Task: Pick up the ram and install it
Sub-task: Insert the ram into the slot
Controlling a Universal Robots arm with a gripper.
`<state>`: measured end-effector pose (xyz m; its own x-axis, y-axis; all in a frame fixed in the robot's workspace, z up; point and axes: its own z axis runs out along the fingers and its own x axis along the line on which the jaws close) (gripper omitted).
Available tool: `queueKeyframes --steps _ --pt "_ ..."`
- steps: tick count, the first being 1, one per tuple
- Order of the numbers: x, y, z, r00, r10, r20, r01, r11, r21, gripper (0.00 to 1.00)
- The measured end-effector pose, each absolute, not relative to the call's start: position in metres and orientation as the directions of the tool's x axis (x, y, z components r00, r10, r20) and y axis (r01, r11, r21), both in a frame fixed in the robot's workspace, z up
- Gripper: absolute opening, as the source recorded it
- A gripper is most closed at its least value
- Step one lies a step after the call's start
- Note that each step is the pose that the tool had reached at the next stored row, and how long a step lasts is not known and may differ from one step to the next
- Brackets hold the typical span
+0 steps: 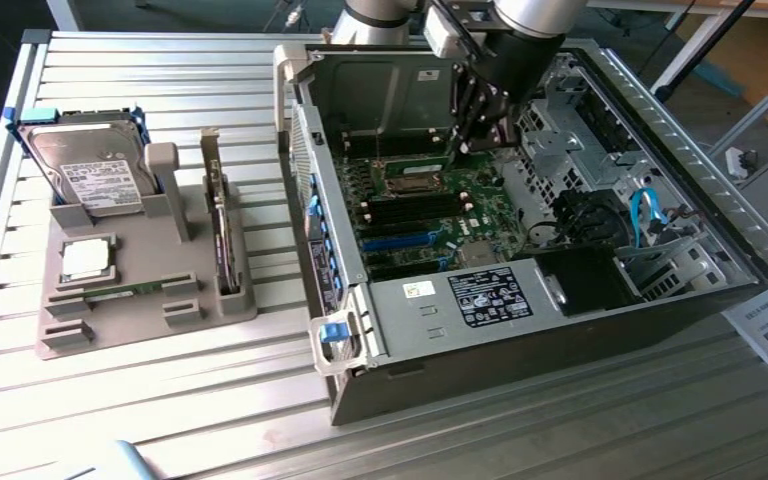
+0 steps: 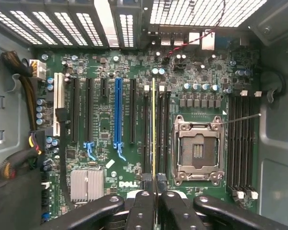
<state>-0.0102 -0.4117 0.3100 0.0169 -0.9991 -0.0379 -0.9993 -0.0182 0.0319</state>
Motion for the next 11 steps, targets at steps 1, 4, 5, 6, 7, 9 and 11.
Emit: queueKeyframes --steps 1,4,5,6,7,9,11 --pt "-0.01 -0.411 0.308 0.017 -0.999 -0.038 -0.999 -0.018 0.032 0.12" --pt "-0.01 -0.411 0.3 0.017 -0.999 -0.038 -0.999 -0.018 0.032 0.12" --pt "-0.01 -0.41 0.297 0.017 -0.999 -0.038 -0.999 -0.018 0.032 0.12" --pt "-0.01 -0.41 0.295 0.017 -0.999 -0.038 -0.999 -0.018 0.032 0.12" --pt "-0.01 -0.41 0.293 0.017 -0.999 -0.038 -0.999 -0.018 0.032 0.12" --pt "-0.01 -0.41 0.286 0.017 -0.999 -0.038 -0.999 -0.018 0.032 0.12" --pt "-0.01 -0.41 0.28 0.016 -0.999 -0.038 -0.999 -0.018 0.032 0.12"
